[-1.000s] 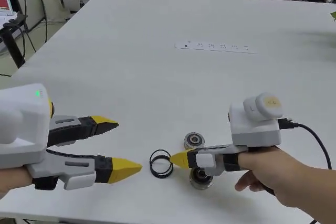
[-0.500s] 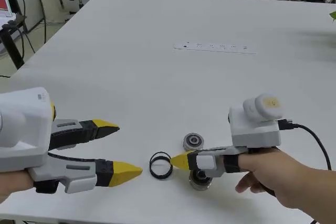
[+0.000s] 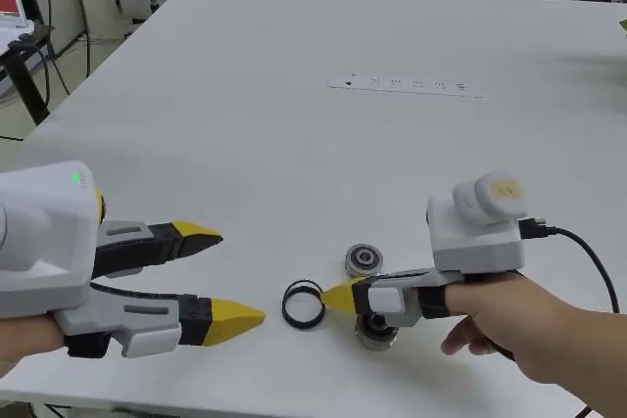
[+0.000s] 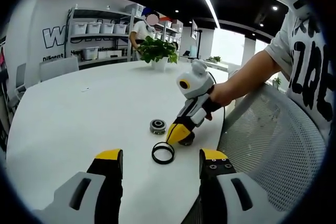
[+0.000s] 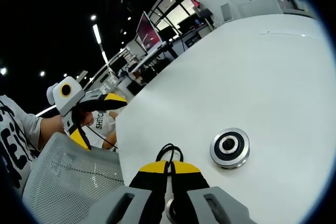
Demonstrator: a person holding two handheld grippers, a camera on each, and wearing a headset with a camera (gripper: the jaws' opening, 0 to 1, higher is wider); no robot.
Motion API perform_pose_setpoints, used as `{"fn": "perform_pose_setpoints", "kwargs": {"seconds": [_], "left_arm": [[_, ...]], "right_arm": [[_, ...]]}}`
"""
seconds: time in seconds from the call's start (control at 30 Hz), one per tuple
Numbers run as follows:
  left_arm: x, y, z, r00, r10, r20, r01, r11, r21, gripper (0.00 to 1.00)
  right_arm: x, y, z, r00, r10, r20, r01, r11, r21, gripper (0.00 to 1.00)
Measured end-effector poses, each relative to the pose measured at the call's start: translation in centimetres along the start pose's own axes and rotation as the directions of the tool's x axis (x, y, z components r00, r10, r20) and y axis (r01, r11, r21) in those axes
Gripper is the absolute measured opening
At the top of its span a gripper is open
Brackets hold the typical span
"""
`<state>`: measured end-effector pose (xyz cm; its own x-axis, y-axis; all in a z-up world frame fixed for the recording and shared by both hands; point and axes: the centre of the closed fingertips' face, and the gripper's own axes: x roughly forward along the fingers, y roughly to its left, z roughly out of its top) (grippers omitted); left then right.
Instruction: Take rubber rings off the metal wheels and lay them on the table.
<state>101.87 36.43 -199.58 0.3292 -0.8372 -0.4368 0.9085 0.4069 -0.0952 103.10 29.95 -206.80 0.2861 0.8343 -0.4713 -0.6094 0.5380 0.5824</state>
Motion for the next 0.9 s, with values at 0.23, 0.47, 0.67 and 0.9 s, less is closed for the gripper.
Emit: {"fn": "perform_pose_setpoints", "kwargs": {"seconds": [0.23, 0.47, 0.67, 0.9], "left_arm": [[0.09, -0.02, -0.08, 1.0000, -0.002, -0.004, 0.002, 1.000, 0.000, 0.56], [0.19, 0.00, -0.06, 1.0000, -0.006, -0.005, 0.006, 1.000, -0.003, 0.56], [0.25, -0.03, -0.17, 0.9999, -0.009, -0.009, 0.009, 1.000, -0.004, 0.56], [0.39, -0.12, -0.21, 0.9998, -0.015, -0.012, 0.015, 1.000, -0.005, 0.56]], "right_arm": [[0.22, 0.08, -0.18, 0.9998, -0.008, -0.017, 0.007, 0.999, -0.042, 0.02], [0.28, -0.03, -0.34, 0.9991, -0.025, -0.034, 0.022, 0.995, -0.099, 0.06], [0.33, -0.12, -0.49, 0.9983, -0.038, -0.045, 0.031, 0.989, -0.143, 0.09], [0.55, 0.24, -0.81, 0.9968, -0.045, -0.067, 0.030, 0.977, -0.212, 0.16]]}}
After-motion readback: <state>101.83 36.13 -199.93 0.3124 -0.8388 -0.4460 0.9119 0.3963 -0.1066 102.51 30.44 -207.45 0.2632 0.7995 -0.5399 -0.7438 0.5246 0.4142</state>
